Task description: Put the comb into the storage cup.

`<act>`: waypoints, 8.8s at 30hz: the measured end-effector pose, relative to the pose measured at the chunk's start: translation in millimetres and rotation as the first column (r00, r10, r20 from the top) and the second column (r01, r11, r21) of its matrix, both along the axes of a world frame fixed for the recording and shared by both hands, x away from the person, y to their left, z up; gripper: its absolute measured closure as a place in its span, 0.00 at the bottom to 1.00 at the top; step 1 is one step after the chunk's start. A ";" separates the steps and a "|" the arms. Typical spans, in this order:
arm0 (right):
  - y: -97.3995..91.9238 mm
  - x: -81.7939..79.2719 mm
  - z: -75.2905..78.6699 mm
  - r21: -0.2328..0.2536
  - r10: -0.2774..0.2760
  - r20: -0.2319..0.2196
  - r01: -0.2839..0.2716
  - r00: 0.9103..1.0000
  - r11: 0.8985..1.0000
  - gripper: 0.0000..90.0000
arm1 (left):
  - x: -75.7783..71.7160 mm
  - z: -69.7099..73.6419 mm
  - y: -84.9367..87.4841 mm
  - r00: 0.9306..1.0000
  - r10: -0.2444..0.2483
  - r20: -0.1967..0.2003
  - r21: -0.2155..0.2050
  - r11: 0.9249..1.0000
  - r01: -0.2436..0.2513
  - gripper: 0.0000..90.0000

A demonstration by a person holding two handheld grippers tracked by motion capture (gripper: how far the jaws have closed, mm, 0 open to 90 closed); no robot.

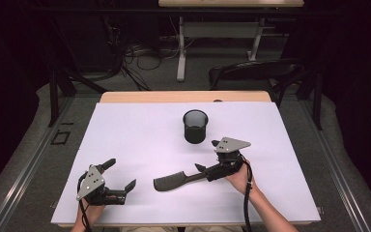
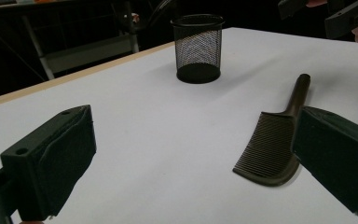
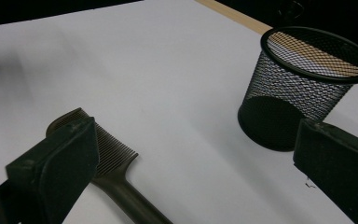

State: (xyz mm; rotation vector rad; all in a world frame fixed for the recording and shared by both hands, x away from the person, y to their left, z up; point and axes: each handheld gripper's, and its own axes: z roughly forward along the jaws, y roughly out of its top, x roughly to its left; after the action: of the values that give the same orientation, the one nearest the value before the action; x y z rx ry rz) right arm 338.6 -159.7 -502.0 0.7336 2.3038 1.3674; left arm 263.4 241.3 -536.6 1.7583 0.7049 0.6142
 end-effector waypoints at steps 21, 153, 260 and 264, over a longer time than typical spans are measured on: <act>15.6 8.9 -18.2 -0.163 -0.002 -0.050 -0.007 0.999 0.987 0.80 | 2.0 1.2 0.8 1.000 -0.003 -0.001 -0.010 1.000 0.003 0.00; 11.4 -8.9 -25.7 -0.396 -0.078 -0.231 -0.020 0.970 0.918 0.60 | 2.4 1.7 3.7 1.000 0.004 -0.005 -0.002 1.000 -0.004 0.00; 96.9 8.9 -15.5 -0.614 -0.065 -0.472 -0.275 0.879 0.740 0.71 | 1.9 2.5 4.0 1.000 -0.008 -0.011 -0.010 1.000 0.008 0.00; 97.5 11.1 -19.4 -0.622 -0.086 -0.471 -0.261 0.878 0.739 0.72 | 2.0 2.5 3.9 1.000 -0.008 -0.012 -0.009 1.000 0.008 0.00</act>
State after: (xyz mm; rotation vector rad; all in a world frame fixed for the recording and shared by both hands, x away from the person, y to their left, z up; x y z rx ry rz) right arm 349.7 -62.2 -521.4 0.7584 2.9636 0.2751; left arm 265.5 245.2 -534.1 1.7565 0.7077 0.5948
